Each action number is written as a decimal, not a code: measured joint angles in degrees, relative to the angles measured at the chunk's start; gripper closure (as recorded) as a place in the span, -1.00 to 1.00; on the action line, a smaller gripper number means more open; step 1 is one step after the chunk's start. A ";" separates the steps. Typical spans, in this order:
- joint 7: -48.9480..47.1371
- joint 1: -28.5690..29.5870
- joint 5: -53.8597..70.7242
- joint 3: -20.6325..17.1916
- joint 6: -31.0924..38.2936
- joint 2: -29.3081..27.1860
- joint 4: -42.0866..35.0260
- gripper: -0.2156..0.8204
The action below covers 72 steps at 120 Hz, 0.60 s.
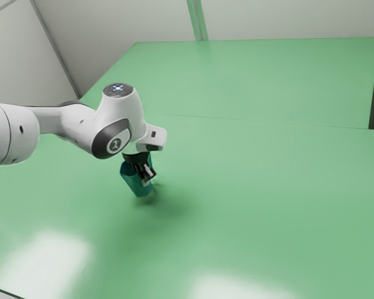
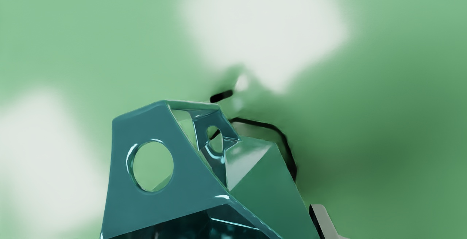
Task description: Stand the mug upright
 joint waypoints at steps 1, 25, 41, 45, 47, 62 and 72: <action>-0.04 0.11 0.01 0.00 0.04 0.04 0.00 0.86; -0.89 -0.58 0.13 0.01 0.86 0.48 -0.07 0.86; -1.38 -1.76 0.13 0.00 1.10 0.50 -0.10 0.86; -1.49 -1.83 0.13 0.00 1.13 0.50 -0.12 0.87; -1.54 -1.82 0.13 0.00 1.14 0.50 -0.13 0.87; -1.86 -1.34 0.04 -0.01 1.18 0.49 -0.18 0.78; -2.03 -0.99 -0.02 -0.01 1.18 0.49 -0.19 0.67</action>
